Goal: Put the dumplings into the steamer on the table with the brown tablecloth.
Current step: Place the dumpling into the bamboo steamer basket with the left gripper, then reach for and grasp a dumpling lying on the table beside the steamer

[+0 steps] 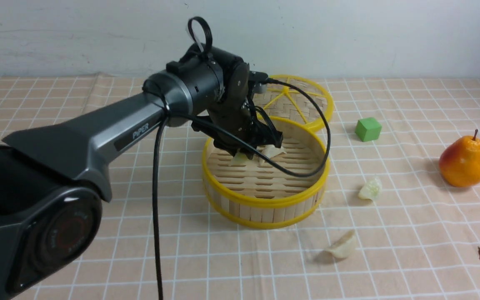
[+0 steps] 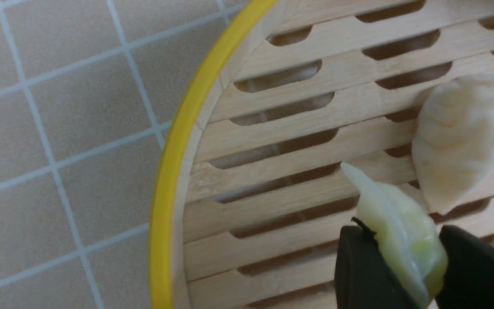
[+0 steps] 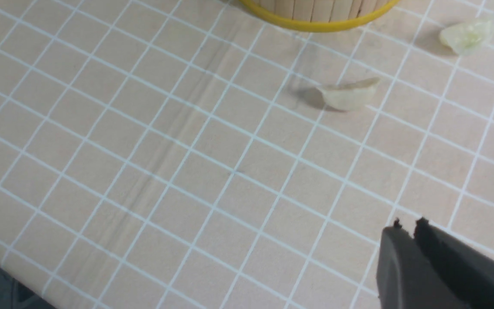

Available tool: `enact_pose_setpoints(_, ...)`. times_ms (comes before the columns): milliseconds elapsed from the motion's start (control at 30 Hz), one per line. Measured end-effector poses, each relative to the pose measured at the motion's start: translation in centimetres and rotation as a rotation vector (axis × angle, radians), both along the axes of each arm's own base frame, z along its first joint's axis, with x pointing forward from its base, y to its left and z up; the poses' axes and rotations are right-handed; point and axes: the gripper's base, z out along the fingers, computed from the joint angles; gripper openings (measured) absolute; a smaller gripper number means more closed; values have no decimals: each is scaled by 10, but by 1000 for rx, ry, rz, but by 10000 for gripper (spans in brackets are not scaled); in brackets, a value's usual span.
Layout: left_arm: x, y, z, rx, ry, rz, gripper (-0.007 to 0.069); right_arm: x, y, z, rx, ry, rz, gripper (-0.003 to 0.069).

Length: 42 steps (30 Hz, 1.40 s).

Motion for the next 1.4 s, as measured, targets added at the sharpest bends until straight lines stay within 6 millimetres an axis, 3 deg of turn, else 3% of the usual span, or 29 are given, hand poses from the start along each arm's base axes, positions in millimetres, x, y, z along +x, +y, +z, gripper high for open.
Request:
enact_pose_setpoints(233, 2, -1, -4, -4, -7, 9, 420, 20, 13, -17, -53, 116, 2, 51)
enact_pose_setpoints(367, -4, 4, 21, -9, -26, 12, 467, 38, 21, -32, -97, 175, -6, 51)
enact_pose_setpoints(433, -13, 10, 51, -10, -58, 14, 465, 53, 23, -42, -110, 207, -40, 51)
enact_pose_setpoints(567, -42, 32, 131, -16, -163, 23, 384, 87, 15, -60, -69, 241, -165, 53)
enact_pose_setpoints(633, -57, 42, 158, -14, -194, 22, 325, 101, 13, -68, -36, 261, -211, 57)
enact_pose_setpoints(733, -85, 60, 199, -3, -225, 11, 171, 126, 17, -78, 7, 297, -246, 81)
enact_pose_setpoints(800, -99, 68, 213, 12, -221, 1, 96, 139, 24, -83, 25, 319, -231, 118)
enact_pose_setpoints(867, -107, 73, 219, 25, -210, -6, 43, 148, 28, -87, 38, 337, -224, 153)
enact_pose_setpoints(900, -116, 78, 229, 27, -214, -13, -8, 159, 33, -91, 50, 353, -215, 206)
enact_pose_setpoints(967, -127, 83, 241, 2, -235, -27, -14, 174, 40, -101, 60, 377, -211, 326)
enact_pose_setpoints(1000, -128, 83, 243, -3, -237, -28, -14, 175, 40, -102, 60, 381, -212, 326)
enact_pose_setpoints(1033, -138, 86, 251, -29, -246, -44, -14, 187, 44, -113, 60, 402, -221, 426)
enact_pose_setpoints(1100, -151, 89, 258, -66, -244, -65, -14, 198, 47, -125, 55, 424, -238, 536)
enact_pose_setpoints(1167, -157, 91, 261, -81, -240, -74, -14, 203, 49, -133, 52, 440, -251, 570)
enact_pose_setpoints(1233, -177, 99, 264, -109, -225, -91, -14, 212, 51, -155, 41, 492, -293, 637)
enact_pose_setpoints(1400, -204, 113, 255, -107, -180, -99, -14, 220, 52, -183, 17, 553, -329, 615)
